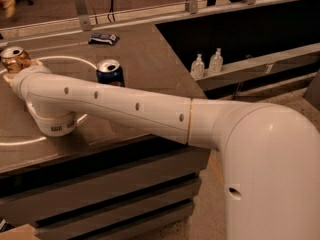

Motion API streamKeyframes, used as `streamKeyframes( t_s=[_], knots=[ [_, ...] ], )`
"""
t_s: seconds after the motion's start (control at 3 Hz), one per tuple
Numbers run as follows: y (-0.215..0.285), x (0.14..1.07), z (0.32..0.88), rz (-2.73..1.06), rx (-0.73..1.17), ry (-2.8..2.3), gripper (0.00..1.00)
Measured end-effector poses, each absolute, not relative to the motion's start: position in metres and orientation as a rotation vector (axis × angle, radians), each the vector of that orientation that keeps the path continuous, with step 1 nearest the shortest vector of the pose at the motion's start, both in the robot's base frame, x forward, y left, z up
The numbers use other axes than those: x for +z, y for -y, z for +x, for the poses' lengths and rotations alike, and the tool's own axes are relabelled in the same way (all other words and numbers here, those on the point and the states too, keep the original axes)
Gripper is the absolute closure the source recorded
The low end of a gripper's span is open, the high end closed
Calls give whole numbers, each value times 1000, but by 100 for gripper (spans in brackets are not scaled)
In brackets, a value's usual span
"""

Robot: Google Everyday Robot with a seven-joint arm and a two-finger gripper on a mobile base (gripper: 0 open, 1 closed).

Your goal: Move orange can near rxbar blueberry

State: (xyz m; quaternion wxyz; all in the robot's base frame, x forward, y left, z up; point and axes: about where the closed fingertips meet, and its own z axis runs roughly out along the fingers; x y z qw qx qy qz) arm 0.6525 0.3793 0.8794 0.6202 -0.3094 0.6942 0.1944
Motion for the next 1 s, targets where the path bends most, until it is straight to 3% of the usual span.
streamKeyframes(
  t_s=[0.67,1.0],
  knots=[
    [-382,879,656,-719,445,-1591,95],
    [-375,891,663,-708,417,-1566,100]
  ],
)
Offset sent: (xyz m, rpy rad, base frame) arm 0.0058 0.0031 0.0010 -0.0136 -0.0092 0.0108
